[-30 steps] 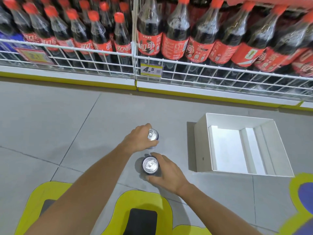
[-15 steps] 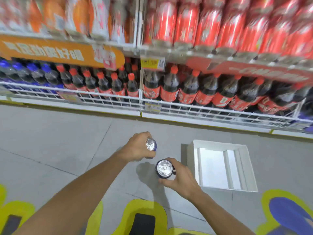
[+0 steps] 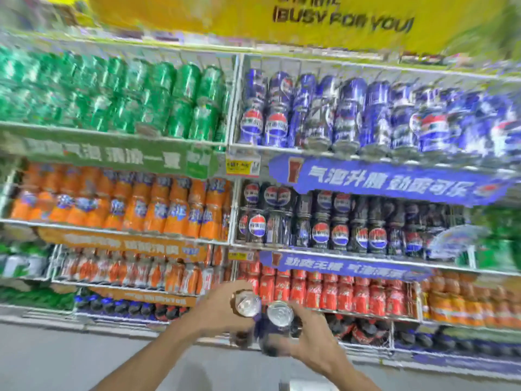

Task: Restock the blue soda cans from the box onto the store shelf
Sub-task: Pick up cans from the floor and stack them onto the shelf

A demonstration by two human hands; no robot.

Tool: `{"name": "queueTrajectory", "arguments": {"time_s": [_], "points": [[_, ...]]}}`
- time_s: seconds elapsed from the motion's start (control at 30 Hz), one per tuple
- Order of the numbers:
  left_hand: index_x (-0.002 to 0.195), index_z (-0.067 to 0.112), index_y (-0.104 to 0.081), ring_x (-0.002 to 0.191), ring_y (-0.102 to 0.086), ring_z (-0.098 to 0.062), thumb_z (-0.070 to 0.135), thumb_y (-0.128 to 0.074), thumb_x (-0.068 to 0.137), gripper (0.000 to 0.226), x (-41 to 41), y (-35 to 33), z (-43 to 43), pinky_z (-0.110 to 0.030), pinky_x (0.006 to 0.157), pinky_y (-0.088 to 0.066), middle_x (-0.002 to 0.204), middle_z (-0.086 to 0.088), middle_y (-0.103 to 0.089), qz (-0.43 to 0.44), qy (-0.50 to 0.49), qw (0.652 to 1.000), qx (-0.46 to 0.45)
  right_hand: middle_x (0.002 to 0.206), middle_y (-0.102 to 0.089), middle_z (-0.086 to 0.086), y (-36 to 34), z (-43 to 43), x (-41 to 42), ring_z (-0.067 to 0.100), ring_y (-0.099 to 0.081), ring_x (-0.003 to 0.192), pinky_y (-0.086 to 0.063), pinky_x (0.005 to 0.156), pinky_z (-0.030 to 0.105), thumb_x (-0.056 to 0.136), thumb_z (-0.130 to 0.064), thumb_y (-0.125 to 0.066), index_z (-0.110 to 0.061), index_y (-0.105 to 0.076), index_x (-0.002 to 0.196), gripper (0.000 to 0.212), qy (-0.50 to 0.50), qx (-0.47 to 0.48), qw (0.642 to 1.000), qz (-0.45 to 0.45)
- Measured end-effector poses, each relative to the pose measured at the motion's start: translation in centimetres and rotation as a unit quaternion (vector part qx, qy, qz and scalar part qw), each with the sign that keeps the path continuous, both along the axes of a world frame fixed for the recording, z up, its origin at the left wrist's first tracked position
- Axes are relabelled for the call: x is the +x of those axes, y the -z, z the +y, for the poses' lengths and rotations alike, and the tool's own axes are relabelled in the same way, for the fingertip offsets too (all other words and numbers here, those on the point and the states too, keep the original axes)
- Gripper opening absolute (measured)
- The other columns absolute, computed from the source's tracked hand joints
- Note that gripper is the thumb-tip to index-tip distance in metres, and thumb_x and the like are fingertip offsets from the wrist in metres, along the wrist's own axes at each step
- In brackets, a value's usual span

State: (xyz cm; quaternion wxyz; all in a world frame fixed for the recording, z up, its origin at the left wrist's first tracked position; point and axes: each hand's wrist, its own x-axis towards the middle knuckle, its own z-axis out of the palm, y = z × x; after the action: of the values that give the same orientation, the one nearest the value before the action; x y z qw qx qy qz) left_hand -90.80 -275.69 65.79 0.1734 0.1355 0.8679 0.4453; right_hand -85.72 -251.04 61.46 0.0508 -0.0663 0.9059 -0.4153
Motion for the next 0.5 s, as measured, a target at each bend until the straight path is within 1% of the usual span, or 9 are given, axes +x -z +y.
{"name": "queueTrajectory", "arguments": {"time_s": [0.07,0.13,0.17,0.2,0.27,0.3,0.37,0.43,0.5], "points": [[0.104,0.022,-0.068,0.090,-0.073,-0.006,0.028,-0.090,0.059,0.051,0.0,-4.7,0.3,-0.029,0.078,-0.059,0.097,0.006,-0.077,0.020,-0.052,0.997,0.055,0.096,-0.074,-0.026,-6.5,0.4,-0.7,-0.005,-0.068,0.085,-0.054,0.077,0.021,0.066,-0.059,-0.087,-0.040,-0.067,0.110,0.052,0.011,-0.024,0.999,0.018],[0.102,0.020,-0.065,0.082,-0.073,-0.003,0.031,-0.094,0.058,0.054,0.2,-8.8,1.0,-0.022,0.074,-0.058,0.090,0.005,-0.080,0.022,-0.108,0.988,0.110,0.099,-0.075,-0.025,-11.6,0.8,-1.5,-0.006,-0.068,0.091,-0.054,0.081,0.022,0.069,-0.059,-0.085,-0.039,-0.067,0.113,0.051,0.025,-0.038,0.998,0.045],[0.100,0.019,-0.067,0.077,-0.072,-0.001,0.029,-0.094,0.062,0.048,0.3,-10.7,1.6,-0.020,0.071,-0.057,0.085,0.008,-0.080,0.034,-0.127,0.982,0.134,0.098,-0.075,-0.027,-13.8,1.0,-1.9,-0.007,-0.068,0.090,-0.053,0.080,0.020,0.072,-0.056,-0.085,-0.040,-0.067,0.113,0.047,0.029,-0.048,0.997,0.053],[0.097,0.019,-0.069,0.073,-0.070,-0.001,0.023,-0.093,0.069,0.037,0.4,-12.4,2.3,-0.016,0.066,-0.055,0.080,0.010,-0.079,0.046,-0.136,0.978,0.153,0.093,-0.074,-0.027,-15.7,1.2,-2.3,-0.008,-0.068,0.086,-0.051,0.076,0.019,0.074,-0.054,-0.084,-0.040,-0.067,0.113,0.044,0.034,-0.054,0.996,0.058],[0.093,0.019,-0.075,0.072,-0.069,-0.006,0.015,-0.087,0.078,0.020,0.3,-15.6,3.6,-0.011,0.061,-0.049,0.077,0.009,-0.079,0.073,-0.146,0.969,0.187,0.082,-0.072,-0.021,-19.1,1.7,-3.0,-0.004,-0.065,0.073,-0.048,0.069,0.021,0.078,-0.058,-0.080,-0.038,-0.066,0.114,0.043,0.049,-0.060,0.994,0.077],[0.094,0.018,-0.077,0.076,-0.070,-0.009,0.017,-0.086,0.080,0.017,0.3,-16.9,4.1,-0.012,0.063,-0.050,0.080,0.006,-0.079,0.085,-0.148,0.965,0.201,0.081,-0.073,-0.016,-20.4,1.9,-3.4,0.001,-0.066,0.072,-0.050,0.068,0.025,0.076,-0.061,-0.078,-0.036,-0.065,0.112,0.046,0.063,-0.062,0.993,0.084],[0.095,0.020,-0.079,0.079,-0.072,-0.012,0.026,-0.084,0.083,0.014,-0.2,-19.1,4.9,-0.020,0.070,-0.053,0.086,0.003,-0.079,0.111,-0.143,0.961,0.210,0.082,-0.073,-0.007,-22.8,2.3,-4.2,0.010,-0.069,0.075,-0.055,0.067,0.032,0.072,-0.070,-0.075,-0.032,-0.061,0.108,0.054,0.095,-0.045,0.990,0.090],[0.093,0.023,-0.080,0.081,-0.073,-0.012,0.032,-0.082,0.084,0.013,-1.0,-21.2,5.3,-0.030,0.073,-0.056,0.088,0.001,-0.079,0.125,-0.136,0.960,0.212,0.082,-0.071,-0.005,-24.8,2.6,-5.3,0.015,-0.069,0.077,-0.056,0.069,0.037,0.072,-0.072,-0.072,-0.027,-0.058,0.101,0.056,0.105,-0.014,0.990,0.096],[0.096,0.019,-0.080,0.086,-0.073,-0.020,0.040,-0.081,0.083,0.024,-2.4,-23.2,5.3,-0.035,0.077,-0.058,0.094,-0.004,-0.079,0.132,-0.149,0.959,0.202,0.085,-0.072,-0.003,-26.6,2.4,-6.9,0.017,-0.071,0.077,-0.057,0.070,0.038,0.075,-0.072,-0.071,-0.020,-0.056,0.103,0.061,0.097,0.006,0.991,0.096]]}}
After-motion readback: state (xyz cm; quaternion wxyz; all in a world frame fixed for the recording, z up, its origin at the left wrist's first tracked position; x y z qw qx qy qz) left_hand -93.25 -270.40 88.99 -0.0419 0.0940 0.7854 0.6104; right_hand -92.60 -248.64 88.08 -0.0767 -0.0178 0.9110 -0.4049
